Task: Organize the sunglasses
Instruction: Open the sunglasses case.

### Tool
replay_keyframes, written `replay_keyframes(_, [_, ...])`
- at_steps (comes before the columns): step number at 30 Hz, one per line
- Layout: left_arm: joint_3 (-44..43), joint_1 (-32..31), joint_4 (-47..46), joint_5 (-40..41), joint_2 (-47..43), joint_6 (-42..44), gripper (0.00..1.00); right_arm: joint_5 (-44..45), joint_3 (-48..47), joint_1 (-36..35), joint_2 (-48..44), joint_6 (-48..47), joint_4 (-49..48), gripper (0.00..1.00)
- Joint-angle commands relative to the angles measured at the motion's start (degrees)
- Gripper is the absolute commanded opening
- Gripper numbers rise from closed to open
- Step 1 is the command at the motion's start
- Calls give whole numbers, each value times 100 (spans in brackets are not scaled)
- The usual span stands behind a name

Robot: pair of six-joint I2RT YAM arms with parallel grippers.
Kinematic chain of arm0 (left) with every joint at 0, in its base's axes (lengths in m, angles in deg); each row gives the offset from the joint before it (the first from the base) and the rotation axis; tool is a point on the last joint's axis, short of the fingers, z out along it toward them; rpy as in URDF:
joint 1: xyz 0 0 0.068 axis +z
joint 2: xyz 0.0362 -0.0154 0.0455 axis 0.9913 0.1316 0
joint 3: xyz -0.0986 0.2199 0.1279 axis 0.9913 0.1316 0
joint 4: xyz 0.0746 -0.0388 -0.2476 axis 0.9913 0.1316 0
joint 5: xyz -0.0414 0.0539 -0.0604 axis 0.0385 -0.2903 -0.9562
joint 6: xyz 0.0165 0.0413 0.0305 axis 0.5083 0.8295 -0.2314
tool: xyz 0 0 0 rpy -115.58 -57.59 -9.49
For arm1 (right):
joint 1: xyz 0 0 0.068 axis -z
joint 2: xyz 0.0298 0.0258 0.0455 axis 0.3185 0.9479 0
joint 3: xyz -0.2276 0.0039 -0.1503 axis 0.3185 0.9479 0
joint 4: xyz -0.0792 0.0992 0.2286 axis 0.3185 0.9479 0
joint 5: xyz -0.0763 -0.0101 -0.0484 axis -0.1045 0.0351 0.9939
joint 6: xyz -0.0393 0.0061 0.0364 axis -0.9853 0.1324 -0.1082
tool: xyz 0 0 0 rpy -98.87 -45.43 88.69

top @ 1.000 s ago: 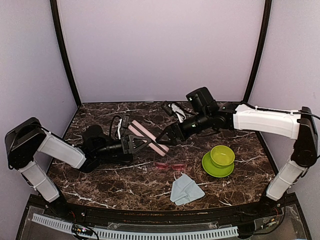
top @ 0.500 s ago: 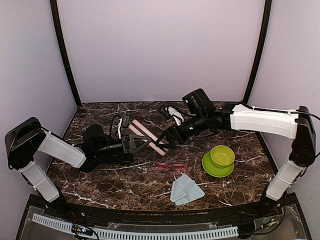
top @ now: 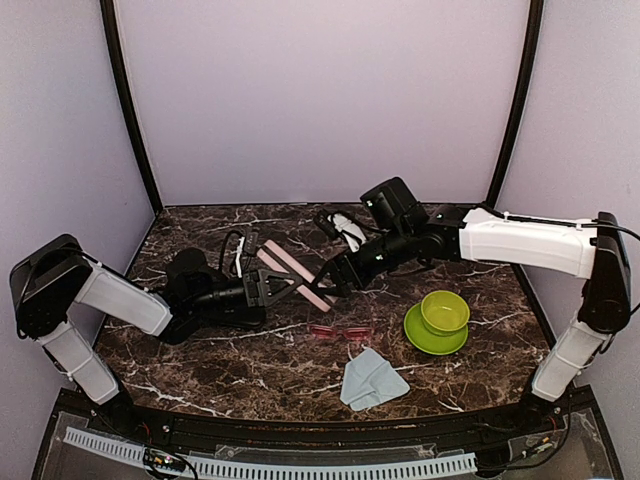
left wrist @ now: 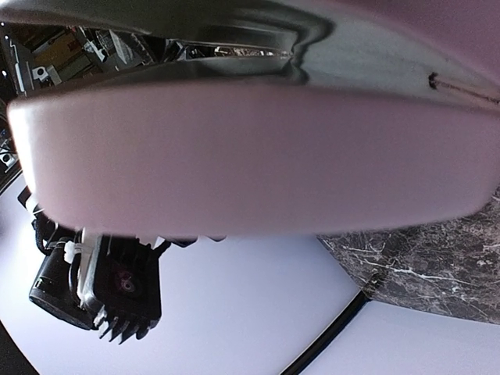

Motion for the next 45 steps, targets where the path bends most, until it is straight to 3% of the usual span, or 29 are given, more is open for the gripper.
replay_keyframes(1, [43, -38, -554, -509, -267, 220, 0, 357, -151, 139, 108, 80, 38, 76])
replay_keyframes(24, [317, -34, -1441, -948, -169, 152, 0, 489, 4, 670, 240, 534, 116, 65])
replay_keyframes(35, [305, -37, -1104, -830, -152, 219, 0, -1013, 422, 788, -234, 628, -683, 69])
replay_keyframes(45, [293, -39, -1134, -855, -159, 172, 0, -1491, 474, 758, 24, 598, -919, 51])
